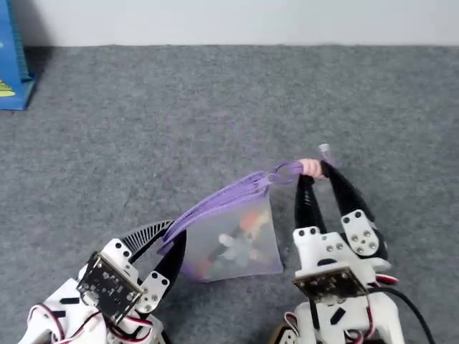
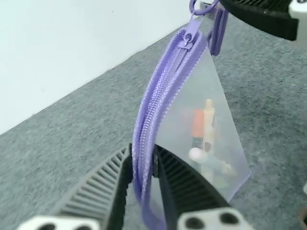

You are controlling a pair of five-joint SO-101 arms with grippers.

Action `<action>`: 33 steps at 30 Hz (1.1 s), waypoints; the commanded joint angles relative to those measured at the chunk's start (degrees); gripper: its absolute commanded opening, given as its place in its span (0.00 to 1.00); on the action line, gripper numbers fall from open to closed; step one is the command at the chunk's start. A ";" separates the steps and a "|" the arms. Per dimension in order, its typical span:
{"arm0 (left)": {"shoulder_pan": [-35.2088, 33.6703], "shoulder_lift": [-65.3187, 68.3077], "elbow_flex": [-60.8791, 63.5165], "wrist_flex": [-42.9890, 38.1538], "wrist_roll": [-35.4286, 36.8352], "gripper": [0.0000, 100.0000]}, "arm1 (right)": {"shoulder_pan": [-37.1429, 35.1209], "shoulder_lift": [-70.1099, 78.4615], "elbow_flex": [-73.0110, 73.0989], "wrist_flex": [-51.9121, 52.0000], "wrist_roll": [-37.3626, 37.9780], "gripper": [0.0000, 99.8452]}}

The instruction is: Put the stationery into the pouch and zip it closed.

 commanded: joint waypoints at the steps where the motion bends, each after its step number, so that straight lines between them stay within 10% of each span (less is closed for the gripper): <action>1: -0.79 -0.18 -0.75 1.85 -0.62 0.01 | 9.45 -0.48 -0.09 -2.51 1.14 0.01; 10: -0.88 -0.18 -0.57 0.62 -0.62 0.02 | 11.56 -0.57 1.05 -2.33 0.09 0.03; 18: -11.60 -0.18 -0.48 -0.70 3.08 0.30 | 6.37 -0.57 1.32 5.05 -10.29 0.34; 33: -42.99 -0.09 -0.22 -12.04 3.78 0.30 | 2.42 -0.57 4.40 7.60 -22.51 0.13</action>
